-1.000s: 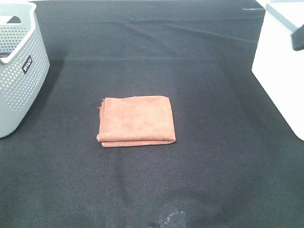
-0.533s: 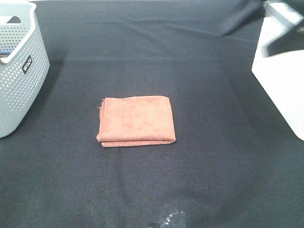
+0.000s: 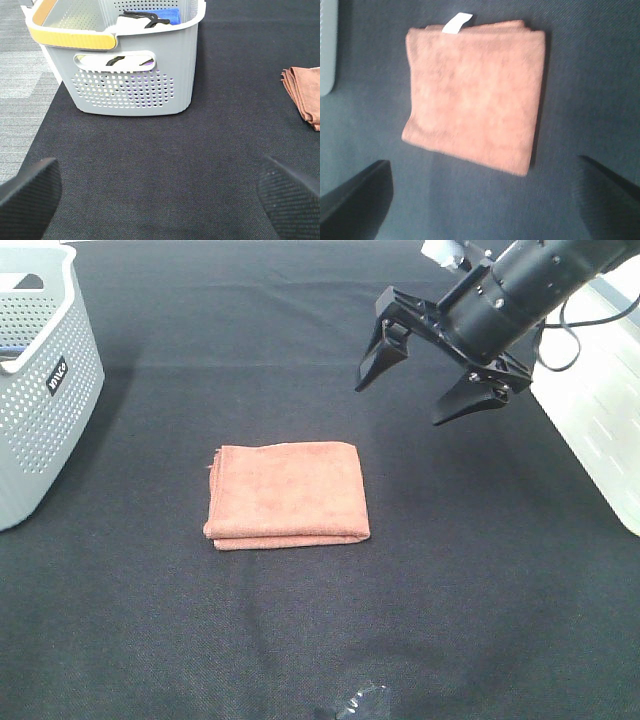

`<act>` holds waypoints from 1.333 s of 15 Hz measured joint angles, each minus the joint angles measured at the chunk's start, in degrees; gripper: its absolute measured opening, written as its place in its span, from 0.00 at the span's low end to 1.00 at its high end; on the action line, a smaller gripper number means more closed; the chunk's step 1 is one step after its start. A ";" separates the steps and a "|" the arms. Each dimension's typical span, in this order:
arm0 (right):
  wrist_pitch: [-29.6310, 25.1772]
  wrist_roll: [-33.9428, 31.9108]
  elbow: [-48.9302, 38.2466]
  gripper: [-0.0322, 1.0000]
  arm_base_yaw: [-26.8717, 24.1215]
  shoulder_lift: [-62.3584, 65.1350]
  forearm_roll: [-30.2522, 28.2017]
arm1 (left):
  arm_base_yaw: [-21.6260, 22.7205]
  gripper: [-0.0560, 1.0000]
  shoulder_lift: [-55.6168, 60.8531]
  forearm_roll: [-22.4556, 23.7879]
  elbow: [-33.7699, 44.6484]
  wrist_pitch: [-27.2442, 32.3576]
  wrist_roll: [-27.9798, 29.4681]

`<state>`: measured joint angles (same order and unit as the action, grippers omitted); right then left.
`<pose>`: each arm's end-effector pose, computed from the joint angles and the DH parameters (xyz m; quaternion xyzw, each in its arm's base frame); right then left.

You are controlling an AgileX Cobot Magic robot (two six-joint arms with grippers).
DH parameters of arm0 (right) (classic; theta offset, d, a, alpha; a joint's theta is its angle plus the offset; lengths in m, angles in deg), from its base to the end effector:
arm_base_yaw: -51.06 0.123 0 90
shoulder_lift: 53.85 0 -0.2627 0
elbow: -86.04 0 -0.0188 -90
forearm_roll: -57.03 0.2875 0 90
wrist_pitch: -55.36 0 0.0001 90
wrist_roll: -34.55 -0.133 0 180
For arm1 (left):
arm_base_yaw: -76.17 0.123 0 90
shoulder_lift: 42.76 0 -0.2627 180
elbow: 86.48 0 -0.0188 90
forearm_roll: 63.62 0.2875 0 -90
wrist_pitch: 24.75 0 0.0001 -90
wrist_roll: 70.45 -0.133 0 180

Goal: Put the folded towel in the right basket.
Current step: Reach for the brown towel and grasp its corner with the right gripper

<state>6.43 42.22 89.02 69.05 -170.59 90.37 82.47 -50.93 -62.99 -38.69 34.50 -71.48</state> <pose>0.3967 0.1868 0.1471 -0.0604 0.9576 0.2541 0.1218 0.0873 0.0109 0.2801 -0.0390 0.8435 0.0397 0.5343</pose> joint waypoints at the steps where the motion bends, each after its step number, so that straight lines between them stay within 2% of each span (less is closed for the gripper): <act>1: 0.00 0.00 0.00 0.93 0.00 0.00 0.00 | 0.00 0.99 0.00 0.00 0.00 0.00 0.00; 4: 1.66 0.29 0.29 0.93 0.00 -2.98 2.23 | 0.00 0.99 0.00 0.00 0.00 0.00 0.00; 7: 2.35 3.15 0.29 0.93 0.00 -11.12 5.33 | 0.00 0.99 0.00 0.00 0.00 0.00 0.00; 12: 7.79 4.13 0.29 0.93 -0.23 -16.39 5.84 | 0.00 0.99 0.00 0.00 0.00 0.00 0.00; 16: 7.73 4.87 0.46 0.93 -2.98 -16.62 8.65 | 0.00 0.99 0.00 0.00 0.00 0.00 0.00; 20: 6.76 9.40 0.46 0.92 -3.44 -16.90 11.34 | 0.00 0.99 0.00 0.00 0.00 0.00 0.00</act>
<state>13.19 51.62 89.48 65.61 -187.50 101.72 82.47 -50.93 -62.99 -38.69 34.50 -71.48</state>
